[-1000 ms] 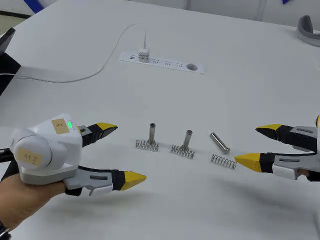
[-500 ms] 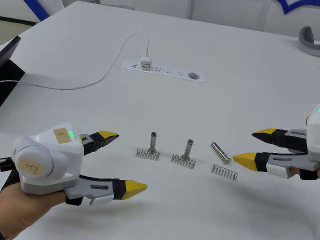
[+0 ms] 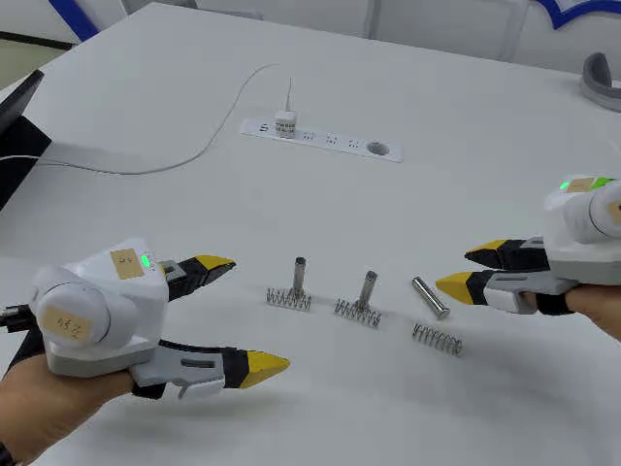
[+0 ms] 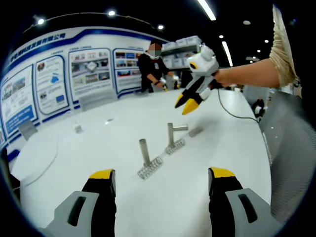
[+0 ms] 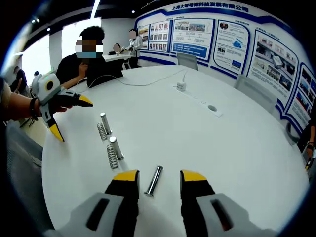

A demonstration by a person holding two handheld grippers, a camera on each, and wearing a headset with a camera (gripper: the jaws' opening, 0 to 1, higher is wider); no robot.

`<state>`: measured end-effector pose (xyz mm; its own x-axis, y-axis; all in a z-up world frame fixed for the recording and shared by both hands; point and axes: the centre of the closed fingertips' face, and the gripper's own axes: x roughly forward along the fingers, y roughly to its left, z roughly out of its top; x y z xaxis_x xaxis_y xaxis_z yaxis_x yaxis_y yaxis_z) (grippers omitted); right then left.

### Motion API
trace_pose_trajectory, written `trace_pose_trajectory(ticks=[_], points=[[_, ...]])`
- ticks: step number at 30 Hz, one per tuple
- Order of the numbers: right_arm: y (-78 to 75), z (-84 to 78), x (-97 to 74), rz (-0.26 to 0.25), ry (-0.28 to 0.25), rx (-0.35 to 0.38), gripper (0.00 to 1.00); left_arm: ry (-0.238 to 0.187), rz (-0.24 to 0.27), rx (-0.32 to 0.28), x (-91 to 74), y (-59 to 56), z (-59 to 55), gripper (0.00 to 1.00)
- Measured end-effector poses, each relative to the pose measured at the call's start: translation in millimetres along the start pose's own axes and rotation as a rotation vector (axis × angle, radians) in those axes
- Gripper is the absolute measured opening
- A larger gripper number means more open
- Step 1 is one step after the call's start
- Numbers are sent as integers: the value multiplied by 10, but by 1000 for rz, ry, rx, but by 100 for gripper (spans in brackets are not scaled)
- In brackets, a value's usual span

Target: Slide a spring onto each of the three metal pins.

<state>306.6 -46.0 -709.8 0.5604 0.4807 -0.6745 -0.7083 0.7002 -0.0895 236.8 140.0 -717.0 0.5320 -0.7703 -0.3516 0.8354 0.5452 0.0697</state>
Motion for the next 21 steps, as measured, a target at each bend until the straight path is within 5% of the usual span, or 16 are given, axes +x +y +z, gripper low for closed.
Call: trace_pose_trajectory(ticks=[21], points=[[-34,-164,313,-35,169,54,24,-12,-6,3,35,-12,38,77]])
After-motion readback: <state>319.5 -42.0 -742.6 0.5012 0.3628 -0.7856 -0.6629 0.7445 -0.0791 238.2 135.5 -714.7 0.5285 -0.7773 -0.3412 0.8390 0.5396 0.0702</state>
